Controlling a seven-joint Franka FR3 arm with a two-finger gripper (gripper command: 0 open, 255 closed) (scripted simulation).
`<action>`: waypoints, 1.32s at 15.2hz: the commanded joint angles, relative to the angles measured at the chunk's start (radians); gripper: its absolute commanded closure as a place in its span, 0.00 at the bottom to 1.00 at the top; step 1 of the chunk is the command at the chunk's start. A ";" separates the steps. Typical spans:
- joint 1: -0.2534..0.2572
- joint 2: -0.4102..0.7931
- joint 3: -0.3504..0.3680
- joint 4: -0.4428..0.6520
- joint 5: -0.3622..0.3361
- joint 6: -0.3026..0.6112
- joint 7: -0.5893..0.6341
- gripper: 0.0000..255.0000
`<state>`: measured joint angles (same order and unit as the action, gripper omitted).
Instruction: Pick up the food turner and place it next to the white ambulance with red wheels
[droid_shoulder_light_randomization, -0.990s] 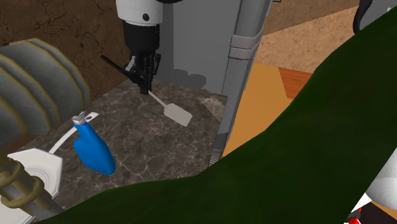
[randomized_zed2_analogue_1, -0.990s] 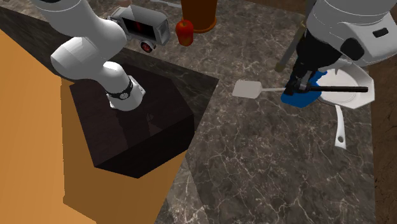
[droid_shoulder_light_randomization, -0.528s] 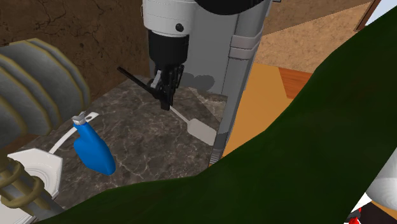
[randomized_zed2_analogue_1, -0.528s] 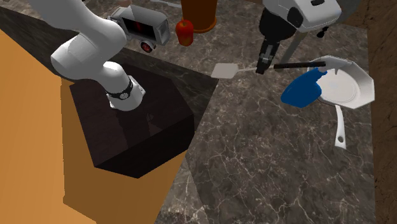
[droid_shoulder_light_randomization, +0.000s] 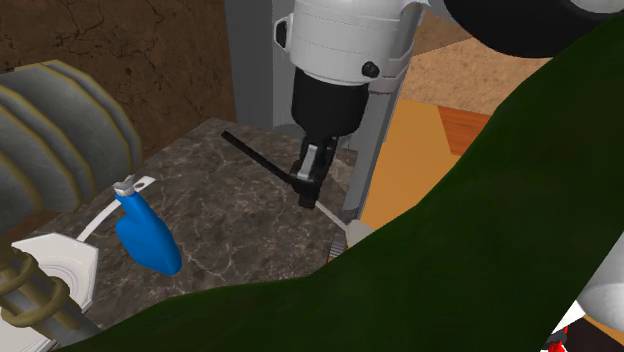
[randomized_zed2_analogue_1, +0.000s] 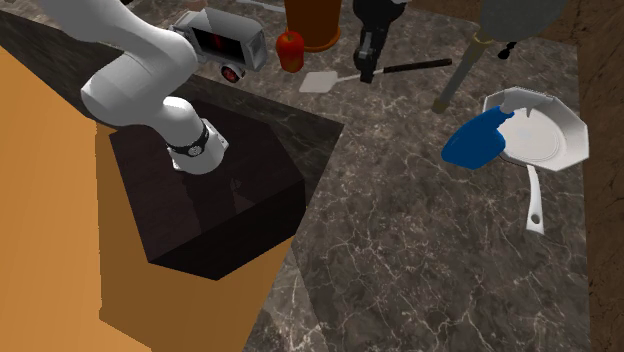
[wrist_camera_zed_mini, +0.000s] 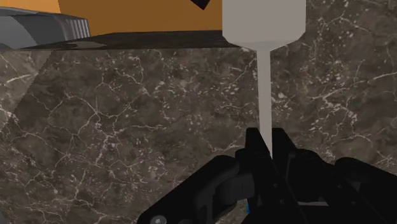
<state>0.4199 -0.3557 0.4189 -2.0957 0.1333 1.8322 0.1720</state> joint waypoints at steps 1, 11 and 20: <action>0.021 -0.073 0.004 -0.057 0.029 -0.012 0.011 1.00; 0.153 -0.382 0.046 -0.249 0.156 -0.111 0.114 1.00; 0.248 -0.547 0.100 -0.336 0.242 -0.174 0.210 1.00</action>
<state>0.6642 -0.8975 0.5138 -2.4220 0.3702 1.6531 0.3783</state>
